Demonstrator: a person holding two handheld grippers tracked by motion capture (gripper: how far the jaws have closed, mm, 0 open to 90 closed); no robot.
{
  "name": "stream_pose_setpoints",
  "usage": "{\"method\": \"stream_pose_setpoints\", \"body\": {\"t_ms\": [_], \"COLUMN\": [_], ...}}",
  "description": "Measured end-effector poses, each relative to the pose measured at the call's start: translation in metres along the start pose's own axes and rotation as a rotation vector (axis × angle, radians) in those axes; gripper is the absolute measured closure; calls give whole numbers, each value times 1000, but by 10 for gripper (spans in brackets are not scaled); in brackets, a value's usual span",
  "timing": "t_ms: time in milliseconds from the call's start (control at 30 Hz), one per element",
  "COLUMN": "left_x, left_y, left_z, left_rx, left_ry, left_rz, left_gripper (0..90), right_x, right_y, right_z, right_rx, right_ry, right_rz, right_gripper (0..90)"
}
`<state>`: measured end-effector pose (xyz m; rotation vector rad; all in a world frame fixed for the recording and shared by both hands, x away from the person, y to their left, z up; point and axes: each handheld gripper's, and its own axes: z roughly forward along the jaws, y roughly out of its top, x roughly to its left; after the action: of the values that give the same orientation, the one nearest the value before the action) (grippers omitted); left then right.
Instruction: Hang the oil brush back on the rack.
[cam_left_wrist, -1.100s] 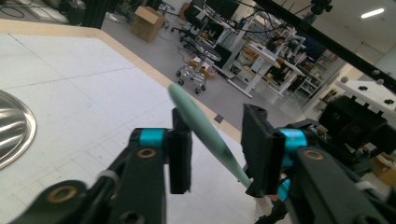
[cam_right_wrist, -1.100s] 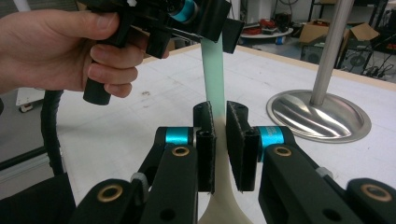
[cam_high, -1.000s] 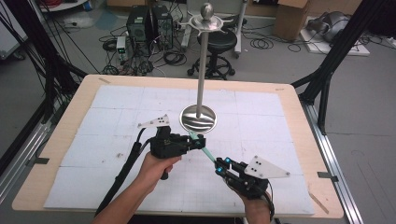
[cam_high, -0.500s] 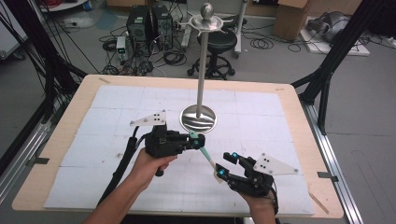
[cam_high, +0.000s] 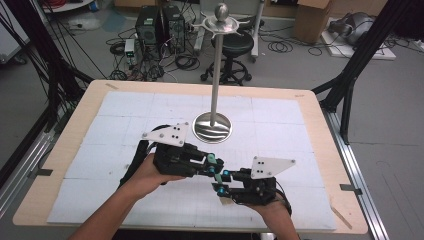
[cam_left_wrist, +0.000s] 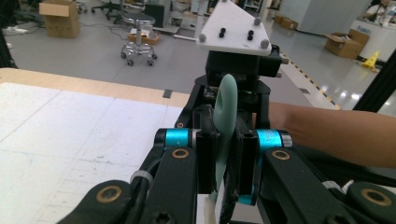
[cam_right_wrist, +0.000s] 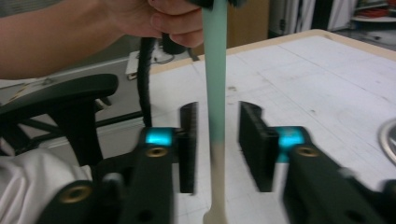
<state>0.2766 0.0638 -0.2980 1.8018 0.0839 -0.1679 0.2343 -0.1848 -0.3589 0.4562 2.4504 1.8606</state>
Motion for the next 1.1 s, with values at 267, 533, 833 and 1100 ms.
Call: {"method": "stream_pose_setpoints", "body": {"t_ms": [267,533,833,1100], "left_x": [-4,-4,-6,-10], "left_y": [-5,-43,-106,-124], "left_z": [-7,-57,-98,-120], "left_rx": [-137,-218,-198,-207], "left_ry": [98,313,450,529], "left_rz": [-37,-50,-147,-130], "left_gripper": [473,316,195,202], "right_x": [1,-6,-23,-52], "right_y": [-3,-9,-1,58], "right_z": [-7,-28,-22,0], "right_rx": [-55,-108,-134,-180], "right_ry": [-6,-140,-218,-242], "right_rz": [27,68,100,83], "right_gripper": [843,843,844,844]}}
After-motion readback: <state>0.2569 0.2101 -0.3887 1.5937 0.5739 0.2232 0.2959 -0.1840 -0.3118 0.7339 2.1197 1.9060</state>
